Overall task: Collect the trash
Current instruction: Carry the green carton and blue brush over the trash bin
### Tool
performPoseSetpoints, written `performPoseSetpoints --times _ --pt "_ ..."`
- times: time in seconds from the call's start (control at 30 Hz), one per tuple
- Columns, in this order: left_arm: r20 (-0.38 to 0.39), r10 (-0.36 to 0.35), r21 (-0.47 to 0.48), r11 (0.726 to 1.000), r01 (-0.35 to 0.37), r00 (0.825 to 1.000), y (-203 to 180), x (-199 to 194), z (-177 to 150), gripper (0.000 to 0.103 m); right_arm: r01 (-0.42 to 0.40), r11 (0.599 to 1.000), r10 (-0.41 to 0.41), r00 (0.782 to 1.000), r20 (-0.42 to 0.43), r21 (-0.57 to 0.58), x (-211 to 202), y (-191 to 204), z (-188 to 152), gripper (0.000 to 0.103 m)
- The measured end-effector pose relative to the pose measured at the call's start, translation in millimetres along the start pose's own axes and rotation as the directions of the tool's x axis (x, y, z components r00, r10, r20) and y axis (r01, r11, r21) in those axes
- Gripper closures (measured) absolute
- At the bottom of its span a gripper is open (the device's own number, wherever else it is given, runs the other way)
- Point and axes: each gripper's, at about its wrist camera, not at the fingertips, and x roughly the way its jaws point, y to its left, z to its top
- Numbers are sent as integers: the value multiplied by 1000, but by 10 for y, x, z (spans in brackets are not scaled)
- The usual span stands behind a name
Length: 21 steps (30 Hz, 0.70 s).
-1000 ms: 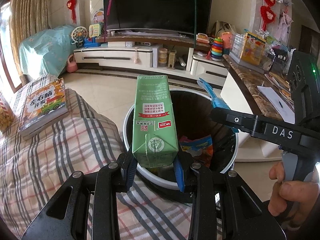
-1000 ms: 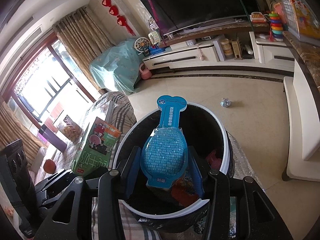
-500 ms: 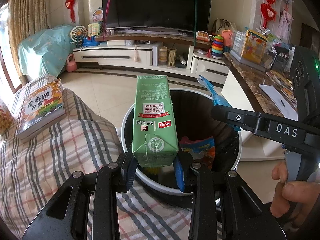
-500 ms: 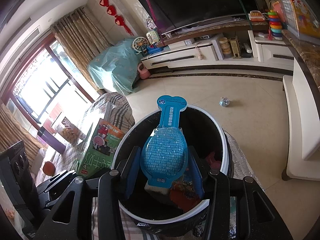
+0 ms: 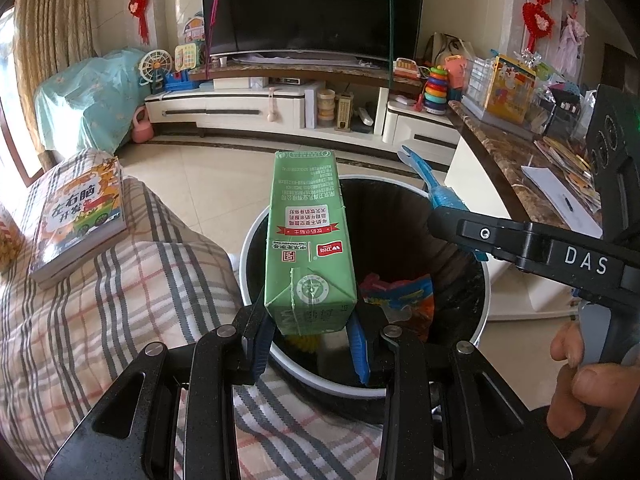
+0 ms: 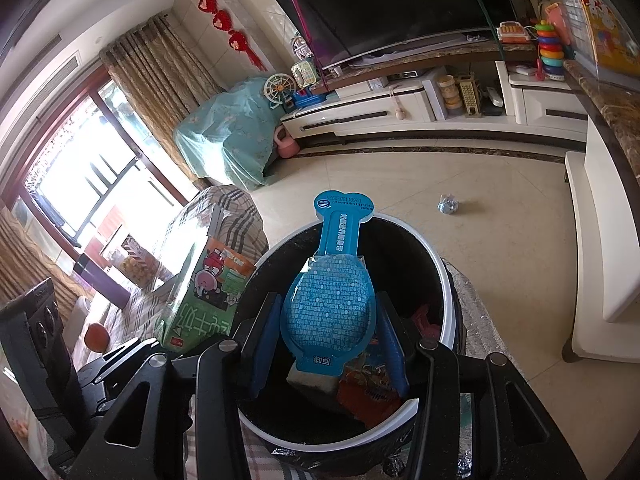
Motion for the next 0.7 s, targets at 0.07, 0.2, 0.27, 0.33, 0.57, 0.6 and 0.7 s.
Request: performPoseSetpoints --times 0.07,0.2,0.27,0.33,0.57,0.6,0.7 --pt "-1 1 3 1000 -1 1000 -7 10 15 72 1 1000 -1 1000 0 -1 0 -1 0 56" --pt "-1 0 5 1000 0 1000 -11 14 23 72 1 1000 -1 1000 -2 2 5 -21 18 56" --pt "-2 1 6 1000 -1 1000 -20 20 26 72 1 1000 -1 1000 -4 3 6 -41 33 56" --pt "-4 1 8 1000 -1 1000 -21 28 34 72 1 1000 -1 1000 -4 4 5 -43 33 56" --pt "-19 0 11 1000 0 1000 -22 87 45 72 3 1000 -3 1000 -18 5 53 -62 43 56" --pt "-22 0 11 1000 0 1000 -21 96 45 72 3 1000 -3 1000 -19 5 59 -64 44 56" --pt "-28 0 12 1000 0 1000 -21 120 51 72 6 1000 -6 1000 -23 7 66 -64 36 56"
